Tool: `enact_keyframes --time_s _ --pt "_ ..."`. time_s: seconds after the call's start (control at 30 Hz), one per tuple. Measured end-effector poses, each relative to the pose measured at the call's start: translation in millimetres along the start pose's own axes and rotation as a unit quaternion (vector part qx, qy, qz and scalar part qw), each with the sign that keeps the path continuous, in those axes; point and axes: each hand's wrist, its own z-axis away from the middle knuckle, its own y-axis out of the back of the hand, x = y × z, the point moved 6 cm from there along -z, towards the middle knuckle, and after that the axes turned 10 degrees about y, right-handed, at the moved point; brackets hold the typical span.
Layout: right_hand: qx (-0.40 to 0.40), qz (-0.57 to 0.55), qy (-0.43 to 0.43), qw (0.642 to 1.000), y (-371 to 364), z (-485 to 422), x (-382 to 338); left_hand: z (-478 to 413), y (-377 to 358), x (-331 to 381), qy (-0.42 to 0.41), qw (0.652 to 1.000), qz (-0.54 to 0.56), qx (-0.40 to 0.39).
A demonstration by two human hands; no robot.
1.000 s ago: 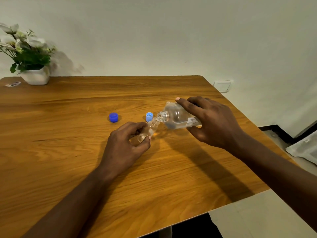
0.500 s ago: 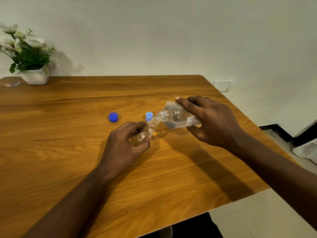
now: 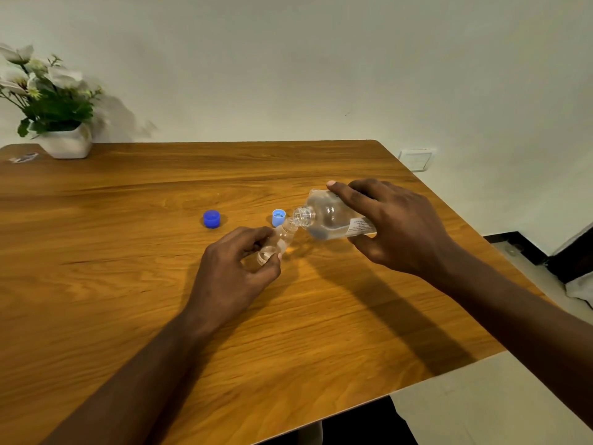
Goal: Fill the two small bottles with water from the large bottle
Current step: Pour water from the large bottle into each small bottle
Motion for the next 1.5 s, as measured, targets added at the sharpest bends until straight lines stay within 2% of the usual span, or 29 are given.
enact_keyframes --time_s 1.5 --pt "-0.014 0.007 0.005 1.000 -0.1 -1.5 2.2 0.7 -0.2 1.8 0.004 1.000 0.001 0.001"
